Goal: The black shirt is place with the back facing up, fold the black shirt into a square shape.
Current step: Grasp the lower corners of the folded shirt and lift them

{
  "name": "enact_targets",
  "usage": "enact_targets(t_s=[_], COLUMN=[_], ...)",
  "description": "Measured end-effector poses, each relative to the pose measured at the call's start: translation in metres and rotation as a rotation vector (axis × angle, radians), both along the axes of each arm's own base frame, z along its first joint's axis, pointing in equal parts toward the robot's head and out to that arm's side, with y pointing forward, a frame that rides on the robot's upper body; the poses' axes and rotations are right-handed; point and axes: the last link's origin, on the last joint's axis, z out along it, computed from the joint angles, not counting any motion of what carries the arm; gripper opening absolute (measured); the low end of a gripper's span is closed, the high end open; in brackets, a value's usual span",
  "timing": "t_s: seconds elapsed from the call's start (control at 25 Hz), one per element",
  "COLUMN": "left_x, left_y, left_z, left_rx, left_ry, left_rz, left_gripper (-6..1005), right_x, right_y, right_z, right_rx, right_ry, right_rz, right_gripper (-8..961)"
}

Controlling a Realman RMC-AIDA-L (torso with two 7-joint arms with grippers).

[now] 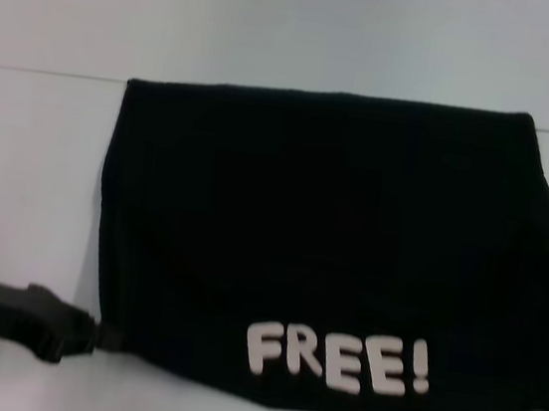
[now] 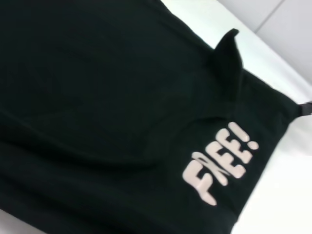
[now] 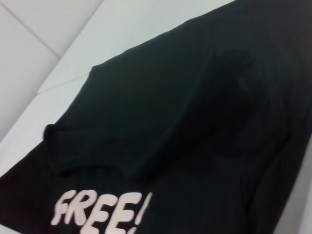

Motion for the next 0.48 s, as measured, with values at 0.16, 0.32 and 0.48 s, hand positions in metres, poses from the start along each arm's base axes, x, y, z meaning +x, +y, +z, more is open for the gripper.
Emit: enact_targets(t_s=[0.16, 0.32, 0.48], left_x=[0.0, -0.001, -0.005], left_y=[-0.019, -0.033, -0.042], left_z=[0.003, 0.012, 0.017], left_rx=[-0.067, -0.102, -0.119], left_ry=[-0.053, -0.11, -0.13], left_rz=[-0.008, -0.008, 0.015], left_gripper=[53, 55, 57], right_x=[0.001, 0.004, 0.006], right_y=[-0.022, -0.04, -0.052], right_z=[0.001, 0.001, 0.0], right_rx=[-0.033, -0.041, -0.041], right_ry=[0.022, 0.033, 0.045], right_rz=[0.023, 0.038, 0.047], right_gripper=[-1, 0, 0])
